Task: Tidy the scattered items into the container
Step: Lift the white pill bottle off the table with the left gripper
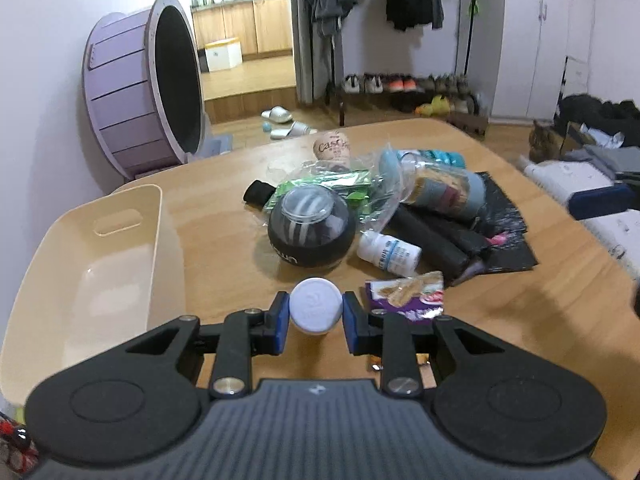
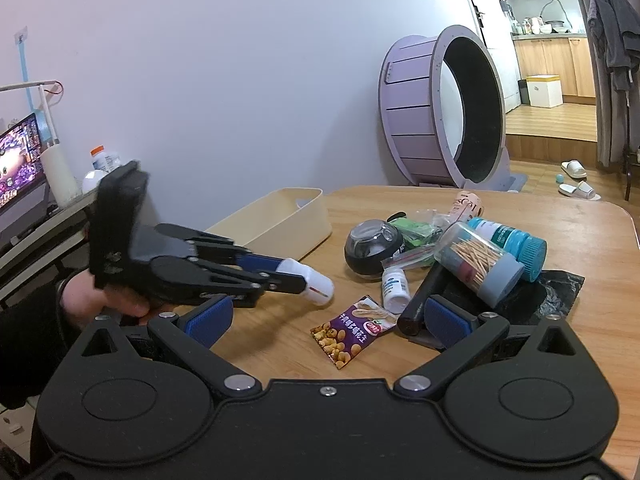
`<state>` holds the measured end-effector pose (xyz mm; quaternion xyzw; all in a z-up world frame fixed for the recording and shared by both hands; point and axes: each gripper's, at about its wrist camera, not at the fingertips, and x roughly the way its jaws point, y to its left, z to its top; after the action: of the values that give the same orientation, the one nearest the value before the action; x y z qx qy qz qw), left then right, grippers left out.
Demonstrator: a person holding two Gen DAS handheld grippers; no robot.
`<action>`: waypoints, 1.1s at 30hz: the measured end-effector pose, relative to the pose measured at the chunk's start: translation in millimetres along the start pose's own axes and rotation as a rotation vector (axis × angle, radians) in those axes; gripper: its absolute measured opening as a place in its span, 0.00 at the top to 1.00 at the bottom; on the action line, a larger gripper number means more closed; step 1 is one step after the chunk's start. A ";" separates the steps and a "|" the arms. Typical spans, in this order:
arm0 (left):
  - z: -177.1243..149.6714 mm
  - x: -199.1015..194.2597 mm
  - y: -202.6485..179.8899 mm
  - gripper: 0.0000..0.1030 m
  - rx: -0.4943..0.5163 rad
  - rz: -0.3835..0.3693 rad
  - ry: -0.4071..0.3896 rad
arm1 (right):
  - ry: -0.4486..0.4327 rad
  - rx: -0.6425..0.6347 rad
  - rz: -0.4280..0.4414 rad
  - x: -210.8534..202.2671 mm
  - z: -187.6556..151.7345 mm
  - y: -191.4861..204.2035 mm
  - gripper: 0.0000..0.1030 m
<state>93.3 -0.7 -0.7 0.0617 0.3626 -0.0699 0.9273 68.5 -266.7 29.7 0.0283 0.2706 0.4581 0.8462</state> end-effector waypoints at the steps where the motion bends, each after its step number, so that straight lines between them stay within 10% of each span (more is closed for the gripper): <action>1: 2.2 2.3 0.3 0.73 0.002 0.003 0.000 | -0.001 0.003 -0.001 0.0 0.5 -0.7 0.00; 21: -6.0 3.8 4.3 0.62 -0.084 0.007 -0.107 | -0.033 0.016 0.014 -2.2 1.9 -4.4 0.00; 33: -10.0 -13.8 16.4 0.74 -0.109 -0.030 -0.176 | -0.029 0.018 0.017 4.4 3.3 -4.7 0.00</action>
<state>79.5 18.3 2.5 -0.0007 0.2841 -0.0692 0.9563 75.6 -265.2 29.2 0.0450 0.2622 0.4623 0.8459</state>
